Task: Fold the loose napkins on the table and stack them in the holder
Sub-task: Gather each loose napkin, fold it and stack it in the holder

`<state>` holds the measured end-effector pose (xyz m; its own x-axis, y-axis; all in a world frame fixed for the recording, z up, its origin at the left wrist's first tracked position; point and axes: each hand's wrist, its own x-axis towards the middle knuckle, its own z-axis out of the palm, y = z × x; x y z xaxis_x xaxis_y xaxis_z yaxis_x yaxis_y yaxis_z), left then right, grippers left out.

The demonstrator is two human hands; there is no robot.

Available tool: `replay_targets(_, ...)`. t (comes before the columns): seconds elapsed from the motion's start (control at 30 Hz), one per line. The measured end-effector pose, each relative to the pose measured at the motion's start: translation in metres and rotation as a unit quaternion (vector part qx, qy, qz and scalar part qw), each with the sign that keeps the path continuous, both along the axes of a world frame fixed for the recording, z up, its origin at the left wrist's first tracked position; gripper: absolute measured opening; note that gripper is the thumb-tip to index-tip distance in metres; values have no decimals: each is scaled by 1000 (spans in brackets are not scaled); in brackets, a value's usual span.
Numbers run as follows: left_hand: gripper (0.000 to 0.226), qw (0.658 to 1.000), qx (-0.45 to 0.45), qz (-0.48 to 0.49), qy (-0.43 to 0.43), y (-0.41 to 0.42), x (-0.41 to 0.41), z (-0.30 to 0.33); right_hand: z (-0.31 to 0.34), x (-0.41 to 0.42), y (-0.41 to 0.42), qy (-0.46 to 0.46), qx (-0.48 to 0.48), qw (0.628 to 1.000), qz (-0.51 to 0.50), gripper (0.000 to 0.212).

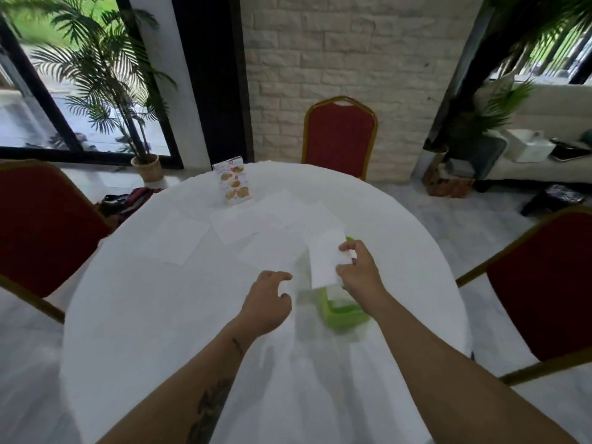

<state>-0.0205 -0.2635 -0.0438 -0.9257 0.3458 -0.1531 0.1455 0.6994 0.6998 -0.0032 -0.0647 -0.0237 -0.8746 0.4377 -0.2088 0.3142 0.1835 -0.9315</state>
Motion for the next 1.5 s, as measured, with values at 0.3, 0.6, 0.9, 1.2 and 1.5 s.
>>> replay_targets(0.3,47,998,-49,-5,-46,57,12,-7,-22,-9,55,-43,91,994,45,40)
replay_targets(0.6,46,996,-62,34,-52,69,16,-11,-22,-15,52,-50,141,981,121,47)
replay_targets(0.9,46,995,-60,50,-58,76,16,-13,-27,-7,45,-108,449,872,165,48)
replay_targets(1.2,46,995,-65,46,-55,61,-1,-17,-16,-8,40,-129,459,849,228,40)
replay_targets(1.5,52,990,-118,46,-62,19,-58,-27,-9,-27,-24,-63,260,924,272,63)
